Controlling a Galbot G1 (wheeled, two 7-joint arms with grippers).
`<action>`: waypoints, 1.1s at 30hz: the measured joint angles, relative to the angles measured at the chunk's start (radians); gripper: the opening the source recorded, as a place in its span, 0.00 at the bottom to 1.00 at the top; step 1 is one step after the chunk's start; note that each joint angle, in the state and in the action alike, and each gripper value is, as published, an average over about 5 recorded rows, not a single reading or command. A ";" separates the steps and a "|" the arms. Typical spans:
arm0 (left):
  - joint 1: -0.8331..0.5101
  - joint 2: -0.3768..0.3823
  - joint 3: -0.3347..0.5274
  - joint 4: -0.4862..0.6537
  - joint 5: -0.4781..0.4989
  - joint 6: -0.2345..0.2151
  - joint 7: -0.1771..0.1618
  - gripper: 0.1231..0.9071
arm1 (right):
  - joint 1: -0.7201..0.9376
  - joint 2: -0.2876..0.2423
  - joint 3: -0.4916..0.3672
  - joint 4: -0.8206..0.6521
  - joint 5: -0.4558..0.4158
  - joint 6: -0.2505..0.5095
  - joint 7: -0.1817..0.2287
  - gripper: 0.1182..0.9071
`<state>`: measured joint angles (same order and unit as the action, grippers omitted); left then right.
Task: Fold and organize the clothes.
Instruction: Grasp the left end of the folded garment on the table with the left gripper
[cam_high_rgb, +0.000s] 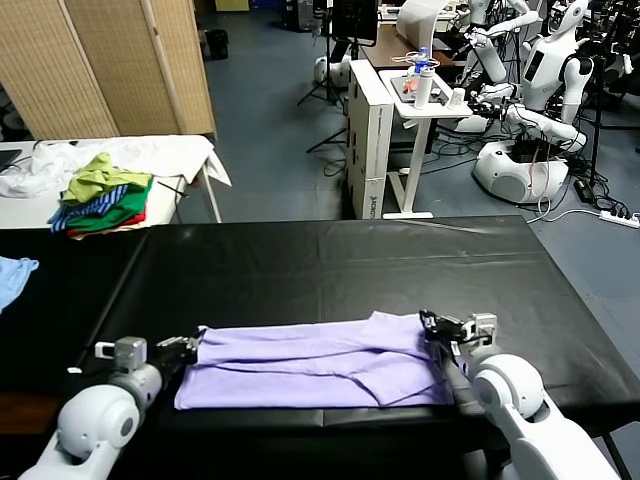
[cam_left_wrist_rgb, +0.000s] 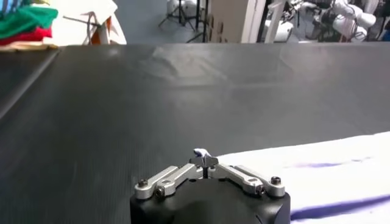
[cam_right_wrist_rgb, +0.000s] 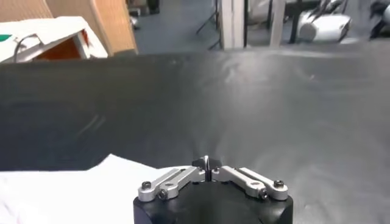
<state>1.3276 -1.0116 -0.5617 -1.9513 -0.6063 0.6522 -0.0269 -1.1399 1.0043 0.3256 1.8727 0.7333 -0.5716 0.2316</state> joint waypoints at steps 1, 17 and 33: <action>-0.006 0.000 0.002 0.003 -0.001 0.001 0.002 0.03 | -0.003 -0.001 0.002 0.002 0.002 -0.004 -0.005 0.03; 0.044 0.012 -0.059 -0.046 -0.027 0.012 -0.015 0.57 | -0.043 -0.057 0.060 0.077 0.041 -0.009 -0.048 0.83; 0.195 -0.122 -0.167 -0.136 0.021 -0.026 -0.007 1.00 | -0.087 -0.084 0.083 0.148 0.006 0.016 -0.050 1.00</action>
<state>1.5226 -1.1336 -0.7286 -2.0877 -0.5857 0.6261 -0.0344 -1.2273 0.9207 0.4090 2.0212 0.7396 -0.5557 0.1812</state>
